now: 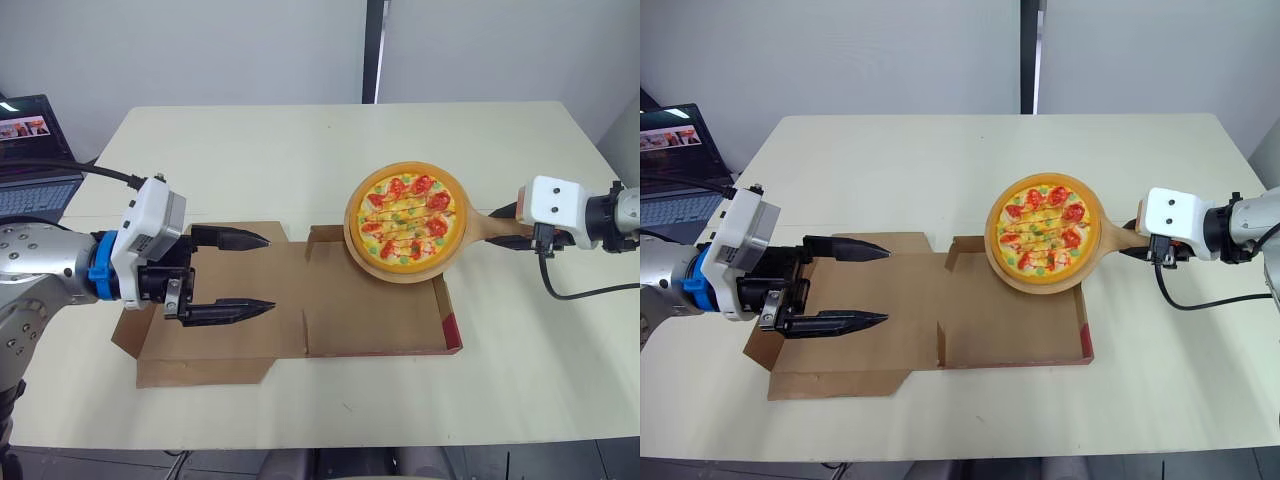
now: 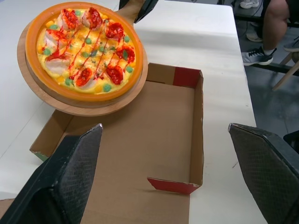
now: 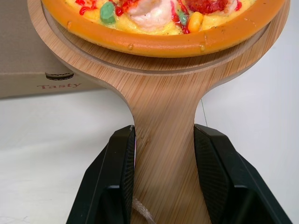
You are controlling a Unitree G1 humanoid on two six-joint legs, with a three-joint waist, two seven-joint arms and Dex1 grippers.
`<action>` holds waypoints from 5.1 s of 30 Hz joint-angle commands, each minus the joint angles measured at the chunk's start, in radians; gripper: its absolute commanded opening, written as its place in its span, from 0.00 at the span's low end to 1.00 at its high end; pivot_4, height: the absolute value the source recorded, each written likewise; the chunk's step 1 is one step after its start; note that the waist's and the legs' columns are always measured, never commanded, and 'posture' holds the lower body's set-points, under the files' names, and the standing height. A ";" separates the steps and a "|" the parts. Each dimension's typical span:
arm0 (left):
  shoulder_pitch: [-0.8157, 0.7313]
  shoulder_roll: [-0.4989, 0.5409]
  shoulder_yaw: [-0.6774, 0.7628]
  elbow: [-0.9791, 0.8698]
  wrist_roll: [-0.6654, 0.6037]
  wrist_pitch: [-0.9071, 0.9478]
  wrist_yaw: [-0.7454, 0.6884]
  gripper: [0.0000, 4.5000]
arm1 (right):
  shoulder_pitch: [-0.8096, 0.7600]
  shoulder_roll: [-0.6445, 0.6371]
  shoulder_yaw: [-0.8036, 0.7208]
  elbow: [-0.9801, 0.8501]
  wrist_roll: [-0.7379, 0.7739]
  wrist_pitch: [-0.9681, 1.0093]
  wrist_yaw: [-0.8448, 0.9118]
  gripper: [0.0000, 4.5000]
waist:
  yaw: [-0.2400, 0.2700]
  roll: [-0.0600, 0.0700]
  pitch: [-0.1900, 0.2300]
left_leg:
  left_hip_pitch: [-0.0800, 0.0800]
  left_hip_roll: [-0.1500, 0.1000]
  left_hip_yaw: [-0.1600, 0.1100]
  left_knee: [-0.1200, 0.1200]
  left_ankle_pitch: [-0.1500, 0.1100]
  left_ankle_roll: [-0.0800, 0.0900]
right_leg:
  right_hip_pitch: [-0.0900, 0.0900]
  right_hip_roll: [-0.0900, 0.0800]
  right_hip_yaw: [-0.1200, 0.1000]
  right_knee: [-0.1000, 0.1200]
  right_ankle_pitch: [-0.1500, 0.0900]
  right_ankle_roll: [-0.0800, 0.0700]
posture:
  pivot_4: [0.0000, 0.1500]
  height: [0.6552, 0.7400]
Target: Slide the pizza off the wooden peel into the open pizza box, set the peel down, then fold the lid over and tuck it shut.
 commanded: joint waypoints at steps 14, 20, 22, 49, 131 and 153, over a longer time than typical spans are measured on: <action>-0.054 -0.015 -0.027 -0.001 -0.004 -0.004 0.008 1.00 | -0.057 -0.031 -0.094 -0.001 0.013 -0.084 -0.032 0.35 | -0.001 0.000 0.000 | -0.001 0.000 0.000 0.001 0.000 0.000 | 0.000 0.000 0.000 0.000 0.000 0.000 | 1.00 1.00; -0.066 -0.019 -0.034 -0.001 -0.005 0.002 0.010 1.00 | -0.058 -0.035 -0.097 0.007 0.001 -0.124 -0.038 0.35 | -0.001 0.000 0.000 | -0.001 0.000 0.000 0.001 0.000 0.000 | -0.001 0.000 0.000 0.000 0.000 0.000 | 1.00 1.00; -0.067 -0.019 -0.034 0.000 -0.005 0.001 0.010 1.00 | -0.058 -0.033 -0.100 0.009 -0.003 -0.137 -0.039 0.35 | -0.001 0.000 0.000 | -0.001 0.000 0.000 0.002 0.000 0.000 | -0.001 0.000 0.000 0.001 0.001 0.000 | 1.00 1.00; -0.052 -0.035 -0.033 0.021 0.022 -0.028 -0.020 1.00 | -0.088 -0.083 -0.163 0.127 -0.022 -0.204 -0.077 0.35 | -0.001 0.000 0.000 | -0.010 0.000 0.000 0.013 0.000 0.000 | -0.004 0.001 0.000 0.001 0.007 0.001 | 1.00 1.00; 0.216 -0.316 0.294 0.022 -0.168 0.244 0.460 1.00 | 0.308 0.122 -0.301 -0.314 0.345 0.234 -0.188 1.00 | 0.000 0.004 -0.003 | 0.006 0.001 -0.002 0.014 0.000 0.001 | 0.015 0.003 0.001 -0.002 0.009 0.003 | 1.00 1.00; 1.137 -0.669 0.521 -0.015 -1.056 0.206 1.075 1.00 | -0.252 0.326 0.125 -0.184 0.410 0.375 0.075 1.00 | 0.028 0.000 -0.004 | 0.006 0.012 0.000 0.013 -0.001 0.000 | 0.014 0.004 0.000 -0.004 0.009 0.001 | 1.00 1.00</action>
